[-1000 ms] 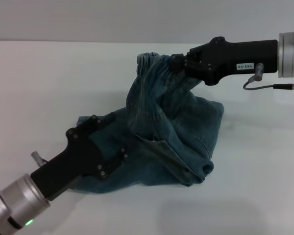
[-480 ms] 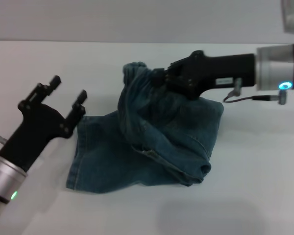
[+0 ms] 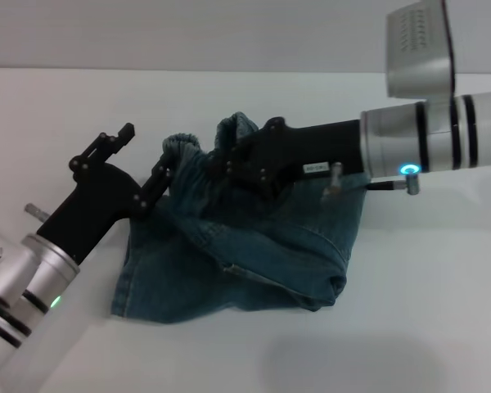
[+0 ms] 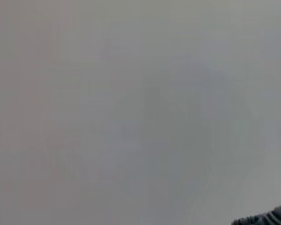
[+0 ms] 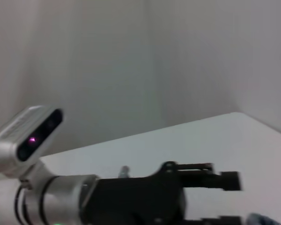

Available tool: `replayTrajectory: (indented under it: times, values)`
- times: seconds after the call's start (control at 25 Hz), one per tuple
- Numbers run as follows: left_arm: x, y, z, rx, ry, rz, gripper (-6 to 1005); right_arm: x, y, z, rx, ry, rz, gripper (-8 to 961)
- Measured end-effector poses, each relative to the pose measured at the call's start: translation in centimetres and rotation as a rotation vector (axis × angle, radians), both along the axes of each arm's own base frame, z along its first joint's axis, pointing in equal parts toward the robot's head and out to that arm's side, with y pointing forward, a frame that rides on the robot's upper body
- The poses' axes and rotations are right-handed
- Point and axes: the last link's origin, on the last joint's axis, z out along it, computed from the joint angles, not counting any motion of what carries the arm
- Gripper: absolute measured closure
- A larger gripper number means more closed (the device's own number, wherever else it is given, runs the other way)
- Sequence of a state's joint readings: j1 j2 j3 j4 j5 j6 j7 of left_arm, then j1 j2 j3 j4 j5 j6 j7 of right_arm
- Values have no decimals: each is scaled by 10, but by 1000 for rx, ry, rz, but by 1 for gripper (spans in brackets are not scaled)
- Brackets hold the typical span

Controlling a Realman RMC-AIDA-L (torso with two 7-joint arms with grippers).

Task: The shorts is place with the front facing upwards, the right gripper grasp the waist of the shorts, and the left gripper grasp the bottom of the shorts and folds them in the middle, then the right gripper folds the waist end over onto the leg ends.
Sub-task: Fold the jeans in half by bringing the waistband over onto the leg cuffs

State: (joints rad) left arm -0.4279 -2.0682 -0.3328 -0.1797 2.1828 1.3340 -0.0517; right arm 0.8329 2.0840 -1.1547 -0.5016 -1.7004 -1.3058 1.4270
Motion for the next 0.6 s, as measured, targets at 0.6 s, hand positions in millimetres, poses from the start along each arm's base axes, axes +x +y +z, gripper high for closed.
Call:
replayTrajectory:
  times: [0.6]
  values:
    - [6,30,7,49,-1,60,383,2,-2,-1,-12,10,-30,716]
